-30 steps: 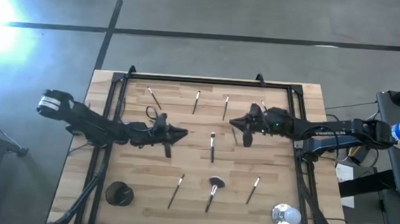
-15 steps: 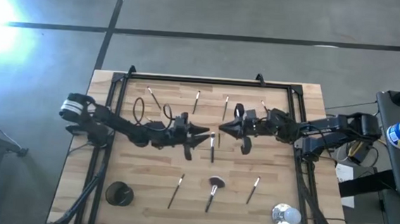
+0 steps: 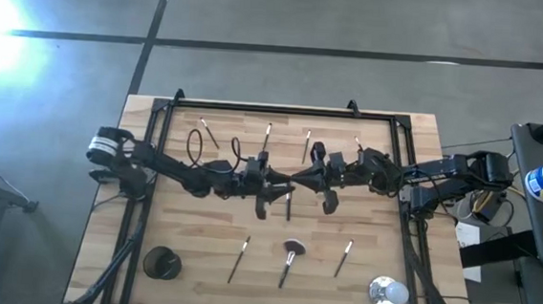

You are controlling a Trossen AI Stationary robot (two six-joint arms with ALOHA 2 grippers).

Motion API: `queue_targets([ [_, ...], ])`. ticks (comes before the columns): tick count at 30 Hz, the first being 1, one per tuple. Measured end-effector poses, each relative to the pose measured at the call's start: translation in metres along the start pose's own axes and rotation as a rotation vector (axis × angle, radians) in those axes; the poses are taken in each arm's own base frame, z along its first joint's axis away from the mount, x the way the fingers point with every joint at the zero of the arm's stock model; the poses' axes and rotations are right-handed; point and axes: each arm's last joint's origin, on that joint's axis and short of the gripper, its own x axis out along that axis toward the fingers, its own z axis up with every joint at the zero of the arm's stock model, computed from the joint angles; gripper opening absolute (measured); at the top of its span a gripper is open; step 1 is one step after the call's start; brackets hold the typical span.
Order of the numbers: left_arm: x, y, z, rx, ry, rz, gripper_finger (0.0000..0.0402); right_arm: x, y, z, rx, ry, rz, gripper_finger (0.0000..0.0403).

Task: Pick & Place Makeup Brushes
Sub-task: Put the black eyeshadow brush into the makeup holder

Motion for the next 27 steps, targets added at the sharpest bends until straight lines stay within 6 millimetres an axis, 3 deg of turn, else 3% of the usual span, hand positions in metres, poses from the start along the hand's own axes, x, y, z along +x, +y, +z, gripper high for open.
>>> queue_targets([
  [4,0.001,0.000,0.003,0.020,-0.007,0.000,0.0100,0.001,0.002,0.000,-0.007,0.000,0.009,0.0008],
  [9,0.000,-0.001,0.005,0.050,-0.011,-0.010,0.0016,0.001,0.001,0.000,-0.006,0.000,0.008,0.0009],
  [18,-0.012,-0.003,0.019,0.078,0.072,0.014,0.0007,-0.005,0.002,0.003,-0.011,0.042,-0.015,0.0059],
  [23,-0.032,-0.009,0.027,0.099,0.146,0.075,0.0007,-0.016,0.005,0.008,-0.058,0.081,-0.045,0.0092],
  [27,-0.055,-0.021,0.029,0.118,0.196,0.068,0.0007,-0.026,0.006,0.005,-0.081,0.122,-0.094,0.0085],
])
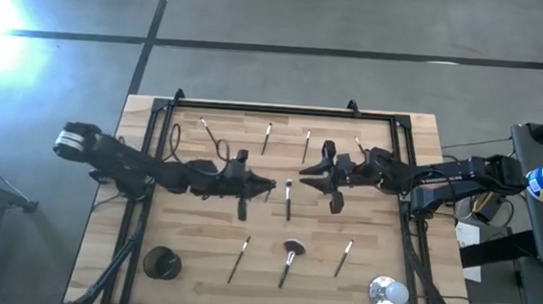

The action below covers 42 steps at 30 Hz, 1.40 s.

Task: Pick & Place Makeup Brushes
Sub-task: Put the black eyeshadow brush into the makeup holder

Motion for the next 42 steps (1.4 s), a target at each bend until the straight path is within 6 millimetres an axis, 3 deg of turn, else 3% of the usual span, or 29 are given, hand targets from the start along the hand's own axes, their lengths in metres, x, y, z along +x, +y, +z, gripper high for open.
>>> queue_targets([
  [9,-0.071,-0.040,-0.025,-0.075,0.113,0.106,0.0007,-0.010,-0.002,-0.019,0.000,0.042,-0.045,0.0013],
  [22,-0.167,-0.111,-0.015,-0.140,0.060,0.244,0.0007,-0.007,-0.003,-0.022,-0.002,0.029,-0.066,0.0009],
  [29,-0.180,-0.130,-0.008,-0.116,0.061,0.188,0.0007,-0.007,-0.003,-0.021,0.001,0.018,-0.072,0.0008],
  [34,-0.185,-0.135,-0.012,-0.129,0.113,0.124,0.0007,-0.007,-0.003,-0.020,0.000,0.010,-0.093,0.0008],
  [42,-0.210,-0.136,-0.014,-0.230,0.223,0.040,0.0007,-0.007,-0.003,-0.020,0.004,0.010,-0.097,0.0008],
])
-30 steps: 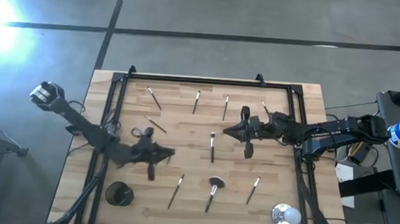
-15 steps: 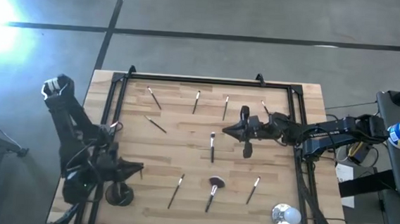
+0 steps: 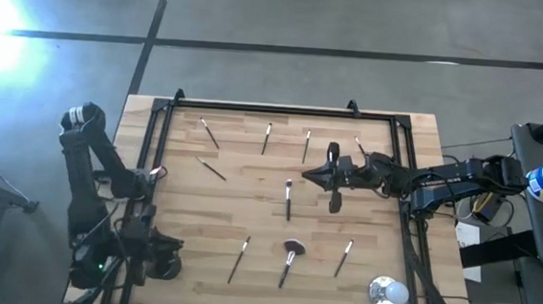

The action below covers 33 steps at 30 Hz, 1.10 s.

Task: Pick & Place Makeup Brushes
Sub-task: Put the black eyeshadow brush into the makeup holder

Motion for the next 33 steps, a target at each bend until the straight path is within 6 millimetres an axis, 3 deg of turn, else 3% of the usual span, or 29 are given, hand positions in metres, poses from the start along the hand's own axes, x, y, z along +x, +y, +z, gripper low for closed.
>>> queue_targets([
  [11,-0.003,0.019,-0.023,-0.137,0.358,0.105,0.0007,0.000,-0.001,0.000,0.019,-0.003,-0.020,0.0008],
  [21,0.006,0.023,-0.056,-0.119,0.385,0.137,0.0007,0.000,-0.001,0.001,0.015,-0.017,-0.043,0.0008],
  [28,0.008,0.022,-0.066,-0.088,0.397,0.154,0.0009,0.000,-0.001,0.002,0.015,-0.024,-0.042,0.0008],
  [33,0.008,0.020,-0.065,-0.109,0.396,0.144,0.0060,0.000,-0.001,0.002,0.016,-0.026,-0.042,0.0008],
])
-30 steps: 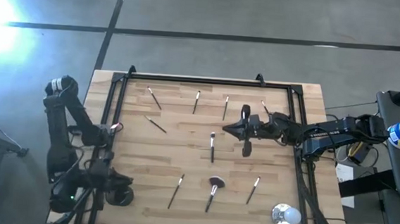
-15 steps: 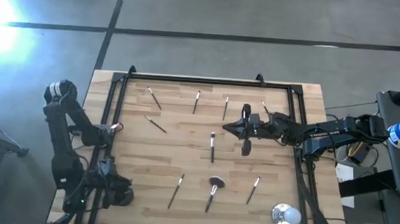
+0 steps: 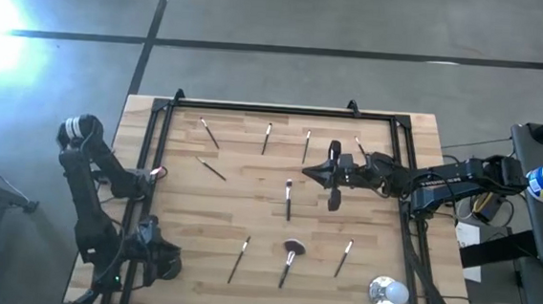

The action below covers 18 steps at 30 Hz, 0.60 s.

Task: Pick & Place Makeup Brushes
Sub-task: Put the black eyeshadow brush into the makeup holder

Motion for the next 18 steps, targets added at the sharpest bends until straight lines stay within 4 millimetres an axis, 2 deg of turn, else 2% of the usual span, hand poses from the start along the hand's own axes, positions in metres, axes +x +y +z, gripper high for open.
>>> queue_targets([
  [5,-0.004,-0.004,0.004,-0.016,0.001,-0.015,0.0098,0.000,0.000,0.000,0.007,0.000,0.000,0.0008],
  [9,-0.010,-0.007,0.013,-0.025,-0.011,-0.030,0.0107,0.000,0.000,0.000,0.008,0.002,0.001,0.0008],
  [13,-0.018,-0.007,0.034,-0.051,-0.127,-0.032,0.0108,0.000,0.000,-0.004,-0.009,0.046,0.010,0.0008],
  [18,-0.015,0.009,0.066,-0.157,-0.228,0.021,0.0092,-0.002,-0.002,-0.014,-0.034,0.158,-0.005,0.0008],
])
